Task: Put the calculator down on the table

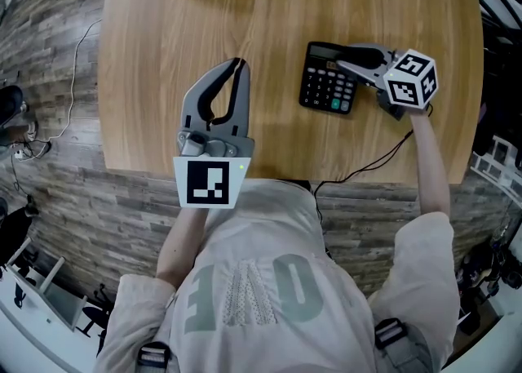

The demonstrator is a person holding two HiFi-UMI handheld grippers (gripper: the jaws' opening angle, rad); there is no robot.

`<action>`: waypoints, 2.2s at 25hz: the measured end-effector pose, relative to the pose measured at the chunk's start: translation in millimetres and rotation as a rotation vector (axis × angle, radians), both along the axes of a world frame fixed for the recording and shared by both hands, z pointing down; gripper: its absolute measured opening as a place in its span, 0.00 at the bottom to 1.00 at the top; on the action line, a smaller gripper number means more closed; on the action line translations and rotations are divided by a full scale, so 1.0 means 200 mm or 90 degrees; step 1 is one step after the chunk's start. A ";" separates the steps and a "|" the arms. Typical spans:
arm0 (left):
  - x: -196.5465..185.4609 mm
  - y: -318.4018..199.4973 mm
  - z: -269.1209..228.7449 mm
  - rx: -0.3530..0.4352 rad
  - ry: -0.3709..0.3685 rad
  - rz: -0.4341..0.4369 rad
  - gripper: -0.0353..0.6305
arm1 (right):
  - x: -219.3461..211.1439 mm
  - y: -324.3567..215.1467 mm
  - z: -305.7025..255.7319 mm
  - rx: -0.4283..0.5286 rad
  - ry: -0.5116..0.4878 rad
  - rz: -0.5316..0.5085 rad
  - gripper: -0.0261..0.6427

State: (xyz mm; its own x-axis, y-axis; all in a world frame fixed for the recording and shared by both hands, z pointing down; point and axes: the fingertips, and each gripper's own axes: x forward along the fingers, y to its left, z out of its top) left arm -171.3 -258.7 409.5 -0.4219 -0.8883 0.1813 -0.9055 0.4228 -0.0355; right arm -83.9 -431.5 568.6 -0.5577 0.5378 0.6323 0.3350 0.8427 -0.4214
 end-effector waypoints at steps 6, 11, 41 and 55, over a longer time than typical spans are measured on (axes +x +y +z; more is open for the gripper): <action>0.03 -0.01 -0.02 -0.003 -0.005 0.010 0.08 | 0.01 -0.05 0.00 0.065 0.001 0.001 0.29; 0.02 0.02 -0.03 0.010 -0.011 0.007 0.08 | 0.00 -0.07 0.03 0.130 0.005 0.005 0.33; 0.15 -0.03 -0.69 0.157 -0.160 0.051 0.08 | 0.43 0.21 -1.41 0.261 -0.509 0.748 0.13; 0.24 -0.11 -0.71 0.160 -0.165 0.088 0.08 | 0.36 0.36 -1.27 0.247 -0.470 0.694 0.07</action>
